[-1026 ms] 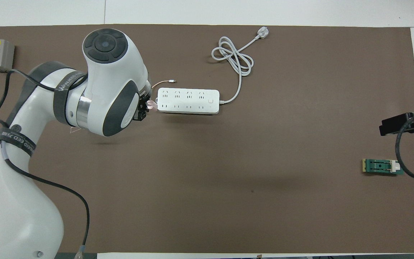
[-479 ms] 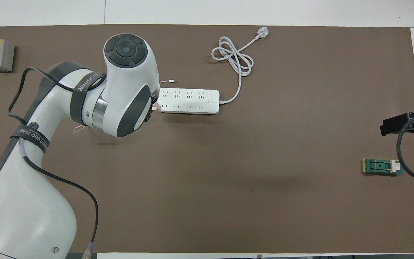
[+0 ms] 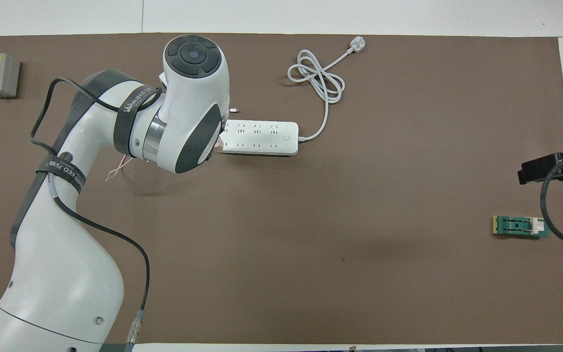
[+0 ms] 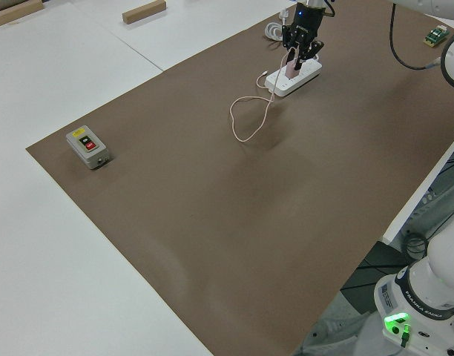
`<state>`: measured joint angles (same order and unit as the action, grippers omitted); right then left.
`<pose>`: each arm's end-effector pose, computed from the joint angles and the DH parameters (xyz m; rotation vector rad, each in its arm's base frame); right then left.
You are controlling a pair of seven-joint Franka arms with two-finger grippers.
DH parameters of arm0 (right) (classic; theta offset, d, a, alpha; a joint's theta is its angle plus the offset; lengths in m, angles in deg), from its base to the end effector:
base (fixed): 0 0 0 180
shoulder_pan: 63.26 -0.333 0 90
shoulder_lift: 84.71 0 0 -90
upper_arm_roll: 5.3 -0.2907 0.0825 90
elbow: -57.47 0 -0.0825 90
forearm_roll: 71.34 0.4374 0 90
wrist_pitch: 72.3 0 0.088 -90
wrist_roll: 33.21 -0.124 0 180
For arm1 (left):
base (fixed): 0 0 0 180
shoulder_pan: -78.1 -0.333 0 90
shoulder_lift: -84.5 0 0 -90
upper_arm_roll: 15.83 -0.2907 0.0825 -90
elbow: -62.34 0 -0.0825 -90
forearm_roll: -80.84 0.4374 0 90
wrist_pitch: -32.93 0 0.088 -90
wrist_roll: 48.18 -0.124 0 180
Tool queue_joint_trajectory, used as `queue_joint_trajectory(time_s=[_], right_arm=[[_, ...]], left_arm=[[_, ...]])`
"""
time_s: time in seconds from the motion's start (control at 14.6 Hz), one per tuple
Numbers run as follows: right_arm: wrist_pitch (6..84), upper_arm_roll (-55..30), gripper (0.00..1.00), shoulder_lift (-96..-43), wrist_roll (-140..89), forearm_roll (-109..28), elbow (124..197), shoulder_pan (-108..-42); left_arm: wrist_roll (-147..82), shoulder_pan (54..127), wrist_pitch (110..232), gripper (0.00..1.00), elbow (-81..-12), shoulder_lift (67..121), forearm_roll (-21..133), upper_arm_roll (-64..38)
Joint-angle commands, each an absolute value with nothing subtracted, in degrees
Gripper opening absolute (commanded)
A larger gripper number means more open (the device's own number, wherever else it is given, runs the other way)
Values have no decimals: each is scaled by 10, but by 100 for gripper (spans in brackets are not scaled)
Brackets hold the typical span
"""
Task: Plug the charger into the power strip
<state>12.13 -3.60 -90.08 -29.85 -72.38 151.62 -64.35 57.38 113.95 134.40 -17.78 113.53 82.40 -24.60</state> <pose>0.5688 -0.0091 0.5916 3.1257 0.0737 -0.1196 0.6390 -0.3404 0.3507 -2.3301 -1.8620 -0.0619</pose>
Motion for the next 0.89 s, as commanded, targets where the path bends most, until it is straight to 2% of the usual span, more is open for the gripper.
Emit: queue_joint_trajectory(time_s=[0.0, 0.27, 0.82], right_arm=[[120, -42, 100, -910, -307, -727, 1524, -636], [121, -42, 100, -910, -306, -727, 1525, -639], [120, -42, 100, -910, -303, -727, 1524, -634]], left_arm=[[583, 1145, 1326, 0, -155, 1150, 831, -253], [589, 1146, 1322, 0, -132, 1175, 830, -255], [593, 1139, 1344, 0, -136, 1174, 834, -254]])
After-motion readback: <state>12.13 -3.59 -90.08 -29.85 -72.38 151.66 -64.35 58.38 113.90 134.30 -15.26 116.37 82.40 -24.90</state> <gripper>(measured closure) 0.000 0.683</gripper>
